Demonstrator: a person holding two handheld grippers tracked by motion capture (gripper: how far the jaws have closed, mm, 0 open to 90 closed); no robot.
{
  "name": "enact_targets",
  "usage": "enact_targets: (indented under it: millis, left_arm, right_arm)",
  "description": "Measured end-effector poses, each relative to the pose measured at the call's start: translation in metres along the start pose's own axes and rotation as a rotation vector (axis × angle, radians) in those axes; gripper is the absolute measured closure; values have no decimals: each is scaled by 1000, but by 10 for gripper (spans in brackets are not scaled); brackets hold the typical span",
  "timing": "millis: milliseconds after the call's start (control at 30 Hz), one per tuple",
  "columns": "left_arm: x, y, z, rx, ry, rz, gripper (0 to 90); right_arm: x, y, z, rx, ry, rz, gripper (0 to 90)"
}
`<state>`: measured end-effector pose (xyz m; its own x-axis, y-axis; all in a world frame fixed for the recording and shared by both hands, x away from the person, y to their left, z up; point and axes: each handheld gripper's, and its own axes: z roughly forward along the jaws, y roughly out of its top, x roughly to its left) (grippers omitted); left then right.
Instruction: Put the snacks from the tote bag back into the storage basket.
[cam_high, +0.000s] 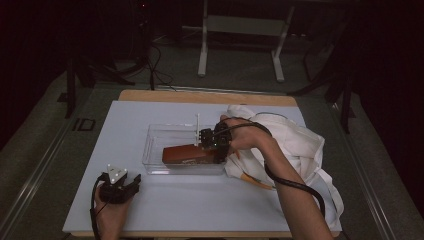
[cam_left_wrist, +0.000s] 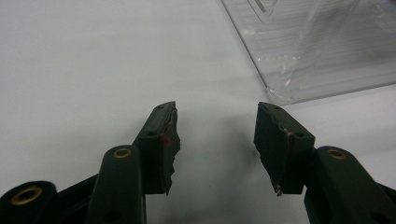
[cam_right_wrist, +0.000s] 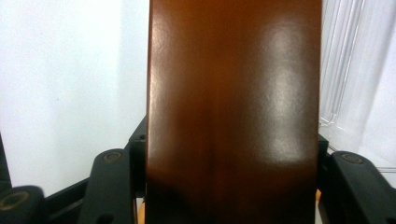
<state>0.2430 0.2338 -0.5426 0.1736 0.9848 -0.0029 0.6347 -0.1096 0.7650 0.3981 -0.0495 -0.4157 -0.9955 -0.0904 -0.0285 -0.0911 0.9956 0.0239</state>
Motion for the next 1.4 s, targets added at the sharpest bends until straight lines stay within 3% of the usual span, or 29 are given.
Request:
enact_targets:
  millis: [700, 1400]
  left_arm:
    - [0, 0, 0, -1, 2, -1, 495]
    - [0, 0, 0, -2, 1, -2, 495]
  right_arm:
    - [0, 9, 6, -16, 20, 3, 405]
    - [1, 2, 10, -11, 41, 25, 319]
